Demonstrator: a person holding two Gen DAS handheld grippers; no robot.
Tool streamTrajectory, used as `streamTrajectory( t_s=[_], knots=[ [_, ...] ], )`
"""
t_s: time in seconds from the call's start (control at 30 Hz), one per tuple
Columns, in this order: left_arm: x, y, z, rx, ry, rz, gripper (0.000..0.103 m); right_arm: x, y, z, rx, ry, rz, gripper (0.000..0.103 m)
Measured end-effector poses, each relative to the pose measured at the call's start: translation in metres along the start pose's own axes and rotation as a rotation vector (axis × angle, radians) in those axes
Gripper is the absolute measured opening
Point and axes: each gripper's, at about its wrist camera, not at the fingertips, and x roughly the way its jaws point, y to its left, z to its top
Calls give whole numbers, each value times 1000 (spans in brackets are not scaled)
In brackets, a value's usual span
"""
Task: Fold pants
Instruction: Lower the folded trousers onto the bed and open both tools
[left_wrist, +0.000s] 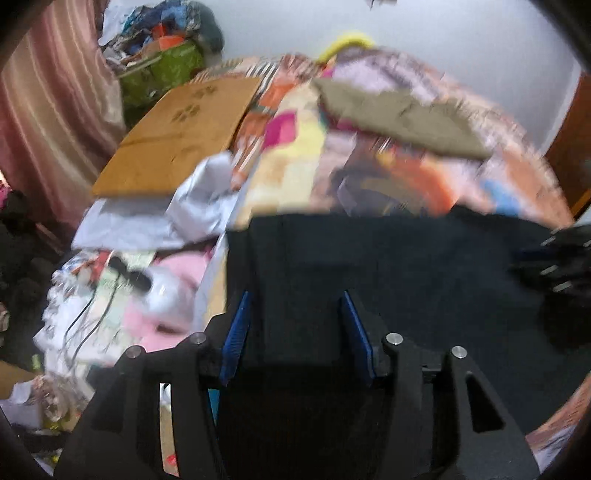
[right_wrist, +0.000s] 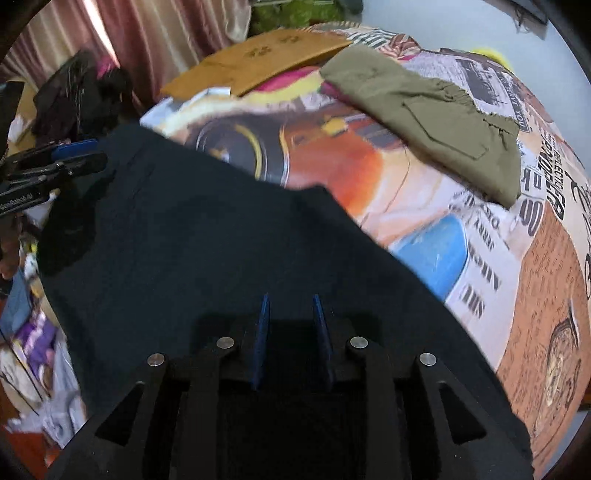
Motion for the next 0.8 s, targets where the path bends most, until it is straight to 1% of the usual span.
streamTrajectory(
  t_s=[0.03,0.07,0.1,0.17,0.23,0.33,0.4,0.5,0.6,0.67,0.77,0.8],
  knots=[
    [5,3,-7,-1,15,18,56,-5,0,-4,-8,1,0,23],
    [5,7,-10,-10,18,20,63,-10,0,-9,-19,1,-6,23],
    [4,12,-12,-22,18,24,68,-17,1,-15,-33,-3,-22,23],
    [-2,20,-13,-43,21,33,68,-28,-2,-25,-46,-11,-63,23],
    [-12,24,-12,-57,15,34,67,-44,-9,-36,-24,-29,-105,24],
    [-36,18,-5,-39,-33,53,67,-81,-30,-56,72,-99,-141,24],
    [-54,8,2,-25,-73,29,67,-107,-43,-72,138,-155,-171,28],
    [-78,-21,16,14,-127,-5,67,-146,-59,-97,220,-243,-233,36],
    [-95,-55,28,59,-172,-36,67,-182,-69,-129,287,-311,-299,41],
    [-107,-87,36,95,-200,-76,68,-199,-72,-149,318,-335,-339,43],
    [-120,-128,41,149,-237,-123,77,-216,-74,-176,338,-359,-406,51],
    [-124,-146,42,175,-256,-132,78,-218,-74,-183,345,-362,-423,53]
  ],
)
